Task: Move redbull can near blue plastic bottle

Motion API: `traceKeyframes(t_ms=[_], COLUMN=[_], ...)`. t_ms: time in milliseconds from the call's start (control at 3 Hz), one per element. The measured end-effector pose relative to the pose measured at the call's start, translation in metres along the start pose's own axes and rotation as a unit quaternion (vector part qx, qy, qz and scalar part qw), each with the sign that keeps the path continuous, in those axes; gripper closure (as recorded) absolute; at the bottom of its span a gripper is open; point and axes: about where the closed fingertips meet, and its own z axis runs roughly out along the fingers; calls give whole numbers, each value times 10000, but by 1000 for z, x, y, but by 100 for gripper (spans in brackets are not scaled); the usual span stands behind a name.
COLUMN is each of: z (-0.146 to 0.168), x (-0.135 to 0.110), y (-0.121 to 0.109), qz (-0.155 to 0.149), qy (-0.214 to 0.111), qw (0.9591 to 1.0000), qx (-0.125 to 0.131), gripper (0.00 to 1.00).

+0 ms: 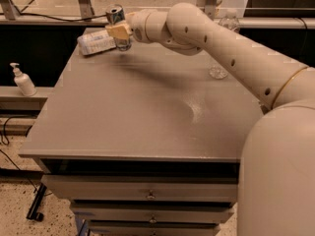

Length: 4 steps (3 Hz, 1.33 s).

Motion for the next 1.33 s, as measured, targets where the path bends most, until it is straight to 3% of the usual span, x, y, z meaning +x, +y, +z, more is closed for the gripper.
traceKeyframes(t_ms=[667,1333], z=[44,42], x=[29,41], y=[-14,-23], qz=[409,519], qy=[115,149], qw=[9989,9981], qx=[213,301], gripper=[100,59])
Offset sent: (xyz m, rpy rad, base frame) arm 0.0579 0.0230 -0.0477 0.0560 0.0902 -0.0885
